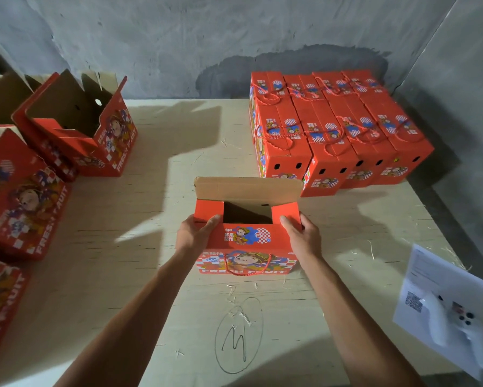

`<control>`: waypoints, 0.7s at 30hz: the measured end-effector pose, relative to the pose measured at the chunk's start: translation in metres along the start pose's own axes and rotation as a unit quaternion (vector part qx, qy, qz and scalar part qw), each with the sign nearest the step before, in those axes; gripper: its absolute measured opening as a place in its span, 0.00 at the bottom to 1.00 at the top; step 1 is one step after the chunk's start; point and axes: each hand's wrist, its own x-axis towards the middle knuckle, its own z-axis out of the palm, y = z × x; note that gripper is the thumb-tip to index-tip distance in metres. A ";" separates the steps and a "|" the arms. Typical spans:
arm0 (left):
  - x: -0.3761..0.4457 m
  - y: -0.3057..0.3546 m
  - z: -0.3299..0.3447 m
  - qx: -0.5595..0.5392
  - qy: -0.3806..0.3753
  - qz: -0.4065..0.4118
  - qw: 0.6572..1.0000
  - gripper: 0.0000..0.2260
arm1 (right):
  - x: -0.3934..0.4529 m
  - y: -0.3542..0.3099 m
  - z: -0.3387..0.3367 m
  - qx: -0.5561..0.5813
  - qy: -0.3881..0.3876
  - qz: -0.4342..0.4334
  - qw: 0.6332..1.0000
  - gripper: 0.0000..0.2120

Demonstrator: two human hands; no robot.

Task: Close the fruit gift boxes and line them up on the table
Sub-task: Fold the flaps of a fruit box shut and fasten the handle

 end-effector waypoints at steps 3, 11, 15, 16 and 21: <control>-0.004 0.005 0.001 0.017 -0.001 -0.002 1.000 0.26 | -0.002 0.000 0.000 -0.009 0.009 -0.016 1.000 0.15; -0.014 0.007 -0.004 -0.007 -0.035 0.012 0.999 0.17 | -0.006 0.006 -0.003 -0.075 -0.027 -0.024 0.997 0.21; -0.021 0.003 -0.006 -0.040 -0.038 -0.007 0.998 0.23 | -0.007 0.008 -0.005 -0.075 -0.054 -0.011 0.996 0.23; -0.022 0.002 -0.006 -0.044 -0.037 -0.014 0.998 0.23 | -0.006 0.007 -0.006 -0.071 -0.055 -0.008 0.996 0.22; -0.013 0.003 -0.004 -0.057 -0.013 -0.058 0.997 0.21 | 0.004 -0.001 -0.001 -0.103 -0.024 -0.008 0.994 0.18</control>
